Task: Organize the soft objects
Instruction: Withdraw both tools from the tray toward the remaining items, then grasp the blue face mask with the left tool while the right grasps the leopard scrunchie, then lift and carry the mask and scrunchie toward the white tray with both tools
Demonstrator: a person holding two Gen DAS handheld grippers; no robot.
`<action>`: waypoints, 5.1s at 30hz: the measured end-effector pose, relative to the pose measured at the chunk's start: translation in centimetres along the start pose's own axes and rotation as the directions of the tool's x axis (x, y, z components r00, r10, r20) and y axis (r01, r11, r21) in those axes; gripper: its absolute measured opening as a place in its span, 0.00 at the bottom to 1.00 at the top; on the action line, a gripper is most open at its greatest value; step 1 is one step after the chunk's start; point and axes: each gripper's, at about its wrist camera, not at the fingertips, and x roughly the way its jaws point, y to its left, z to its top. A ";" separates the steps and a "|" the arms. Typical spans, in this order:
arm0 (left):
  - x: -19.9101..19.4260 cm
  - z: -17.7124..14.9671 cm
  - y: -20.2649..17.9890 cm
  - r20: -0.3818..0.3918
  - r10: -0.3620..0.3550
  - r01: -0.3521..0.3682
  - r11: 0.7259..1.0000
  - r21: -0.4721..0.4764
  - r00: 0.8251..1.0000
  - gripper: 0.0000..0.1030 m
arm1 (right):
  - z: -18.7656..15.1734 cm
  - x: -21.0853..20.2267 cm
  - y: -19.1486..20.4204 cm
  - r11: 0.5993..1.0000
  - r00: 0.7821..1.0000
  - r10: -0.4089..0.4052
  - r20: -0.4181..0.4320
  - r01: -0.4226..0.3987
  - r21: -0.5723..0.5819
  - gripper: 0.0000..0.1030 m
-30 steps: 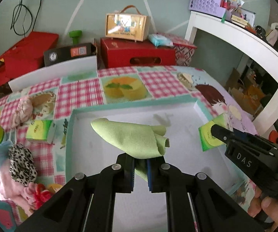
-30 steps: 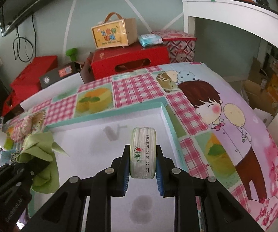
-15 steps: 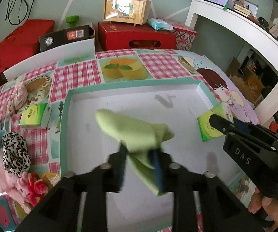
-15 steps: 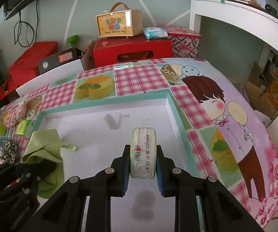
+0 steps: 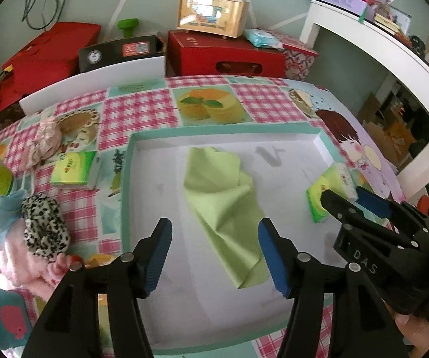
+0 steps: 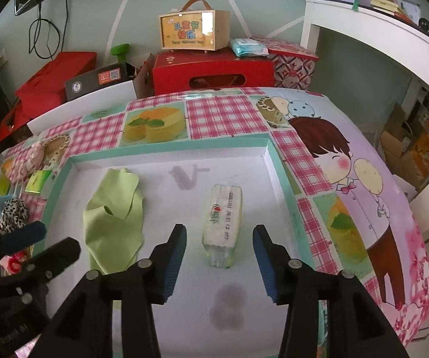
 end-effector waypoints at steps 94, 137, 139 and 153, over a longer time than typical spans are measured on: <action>-4.9 -0.1 24.3 -0.010 0.171 -0.157 0.882 -0.443 0.985 0.96 | 0.9 1.7 25.7 0.811 0.866 0.463 -0.190 -0.500 -0.305 0.77; -2.6 -1.1 24.7 -0.061 0.206 -0.209 0.845 -0.493 0.977 0.13 | 0.6 4.2 24.2 0.783 0.801 0.548 -0.241 -0.592 -0.190 0.31; -2.6 -1.2 24.7 -0.059 0.209 -0.211 0.842 -0.496 0.976 0.12 | 0.6 4.3 24.2 0.784 0.801 0.547 -0.242 -0.592 -0.187 0.29; -4.4 -1.2 24.9 -0.001 0.233 -0.200 0.836 -0.511 0.973 0.12 | 1.1 3.3 23.5 0.783 0.804 0.559 -0.206 -0.593 -0.187 0.21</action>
